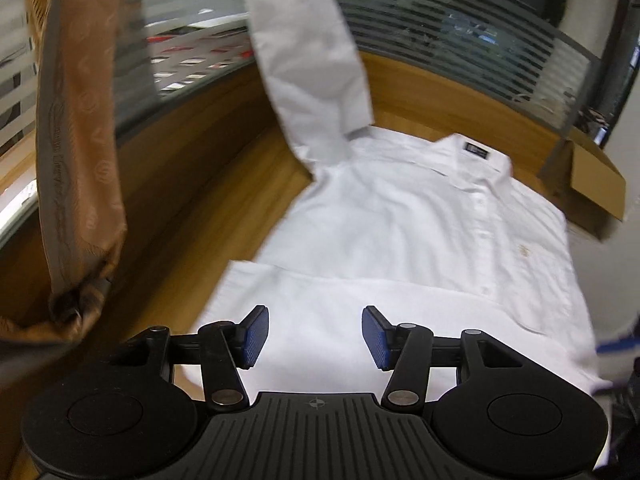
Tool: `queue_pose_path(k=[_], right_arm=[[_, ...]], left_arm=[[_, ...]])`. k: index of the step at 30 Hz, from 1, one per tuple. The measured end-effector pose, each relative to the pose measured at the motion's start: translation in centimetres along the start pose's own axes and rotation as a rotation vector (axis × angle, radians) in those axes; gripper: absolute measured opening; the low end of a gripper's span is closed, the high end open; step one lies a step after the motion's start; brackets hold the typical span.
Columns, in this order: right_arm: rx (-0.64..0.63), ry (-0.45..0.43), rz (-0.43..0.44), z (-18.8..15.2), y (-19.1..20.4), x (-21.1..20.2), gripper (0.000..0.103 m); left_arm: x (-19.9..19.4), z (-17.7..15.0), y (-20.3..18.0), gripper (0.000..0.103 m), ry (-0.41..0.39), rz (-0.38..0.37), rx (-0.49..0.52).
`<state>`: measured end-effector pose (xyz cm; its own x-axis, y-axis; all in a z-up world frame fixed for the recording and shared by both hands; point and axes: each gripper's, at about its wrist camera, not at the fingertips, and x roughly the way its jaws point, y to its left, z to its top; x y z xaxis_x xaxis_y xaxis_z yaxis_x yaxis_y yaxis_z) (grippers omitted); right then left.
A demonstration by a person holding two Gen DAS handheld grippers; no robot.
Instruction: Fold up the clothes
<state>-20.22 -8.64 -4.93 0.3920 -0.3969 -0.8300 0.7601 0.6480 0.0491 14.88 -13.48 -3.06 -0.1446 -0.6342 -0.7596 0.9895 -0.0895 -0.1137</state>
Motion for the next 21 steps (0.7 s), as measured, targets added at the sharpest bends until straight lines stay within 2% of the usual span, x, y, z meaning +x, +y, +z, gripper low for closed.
queue_pose_path(k=[3,11,16,21], right_arm=[[0.004,-0.007,0.002,0.8,-2.6,-1.1,0.058],[0.023,-0.018,-0.04,1.9,-12.1,-3.0,0.058],[-0.004,-0.008,-0.047,2.0,-17.6,-2.9,0.058],[-0.073,0.035,-0.008,2.8,-21.8,-0.4,0.059]], left_arm=[[-1.3,-1.1,-2.6,0.06,0.001,0.009,-0.012],[-2.8,-4.5,-10.0,0.061,0.005,0.049,-0.036],[-2.2,-6.3,-14.5,0.061,0.003,0.091,-0.124],[-0.4,-8.5,-19.6,0.065,0.026,0.186,-0.208]])
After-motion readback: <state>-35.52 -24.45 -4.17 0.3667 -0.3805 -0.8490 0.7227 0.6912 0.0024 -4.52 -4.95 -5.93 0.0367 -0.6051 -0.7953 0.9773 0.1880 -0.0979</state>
